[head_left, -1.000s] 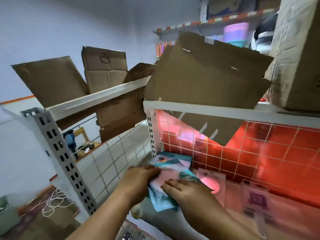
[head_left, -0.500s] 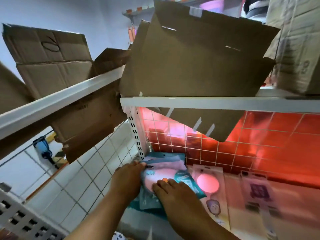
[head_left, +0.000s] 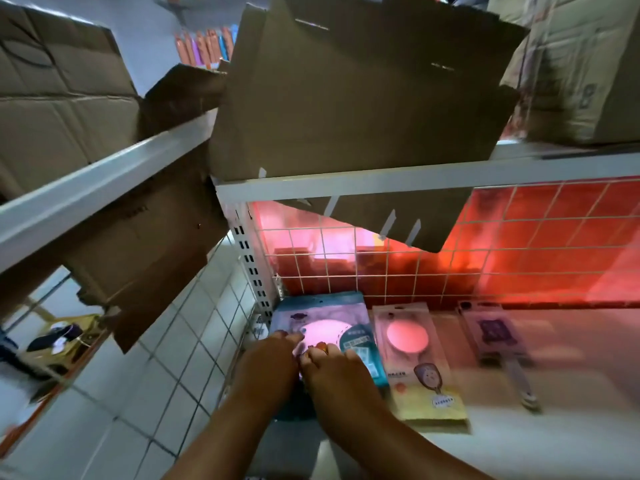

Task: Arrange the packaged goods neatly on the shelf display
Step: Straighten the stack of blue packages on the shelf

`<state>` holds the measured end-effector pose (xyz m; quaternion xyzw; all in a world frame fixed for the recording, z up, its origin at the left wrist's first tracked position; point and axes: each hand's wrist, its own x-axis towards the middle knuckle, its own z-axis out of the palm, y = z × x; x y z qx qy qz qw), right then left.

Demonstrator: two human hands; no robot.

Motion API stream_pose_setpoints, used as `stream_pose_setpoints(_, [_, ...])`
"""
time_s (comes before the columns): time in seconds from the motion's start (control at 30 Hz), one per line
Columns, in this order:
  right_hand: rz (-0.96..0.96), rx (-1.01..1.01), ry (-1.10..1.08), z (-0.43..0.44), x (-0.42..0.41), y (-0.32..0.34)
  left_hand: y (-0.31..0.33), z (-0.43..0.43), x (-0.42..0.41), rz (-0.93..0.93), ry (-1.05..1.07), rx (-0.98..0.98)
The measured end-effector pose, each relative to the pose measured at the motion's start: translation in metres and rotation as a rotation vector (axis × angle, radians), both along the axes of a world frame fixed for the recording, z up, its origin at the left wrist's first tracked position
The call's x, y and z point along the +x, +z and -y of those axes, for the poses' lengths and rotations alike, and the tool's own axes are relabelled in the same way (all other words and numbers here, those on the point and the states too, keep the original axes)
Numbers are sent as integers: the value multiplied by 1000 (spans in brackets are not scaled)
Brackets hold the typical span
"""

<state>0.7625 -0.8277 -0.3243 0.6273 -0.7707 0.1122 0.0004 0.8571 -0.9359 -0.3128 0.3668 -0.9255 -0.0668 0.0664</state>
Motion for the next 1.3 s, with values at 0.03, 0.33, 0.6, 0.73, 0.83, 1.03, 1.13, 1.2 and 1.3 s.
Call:
stream_pose_setpoints(0.03, [19, 2, 2, 2, 1, 1, -1, -2, -1, -4, -4, 11])
stream_pose_setpoints(0.33, [225, -2, -179, -11, -37, 7, -12, -1, -3, 41, 62, 34])
stream_pose_setpoints(0.6, [309, 127, -245, -21, -47, 1, -19, 2, -1, -80, 66, 78])
stream_pose_setpoints(0.73, [274, 110, -241, -18, -42, -1, -20, 1, 1, -52, 61, 55])
stream_pose_setpoints(0.83, [264, 112, -223, -19, -44, -2, -21, 3, 1, -33, 54, 33])
stream_pose_setpoints(1.03, [190, 70, -175, -22, -47, -4, -26, 2, -1, 47, -4, -102])
stream_pose_setpoints(1.13, [120, 22, -98, -24, -50, -10, -24, -7, -6, -3, -196, -163])
stream_pose_setpoints(1.2, [66, 9, -40, -25, -52, -13, -25, -10, -8, -23, -263, -118])
stream_pose_setpoints(1.3, [55, 8, -1, -25, -57, -15, -25, -13, -12, -61, -231, -86])
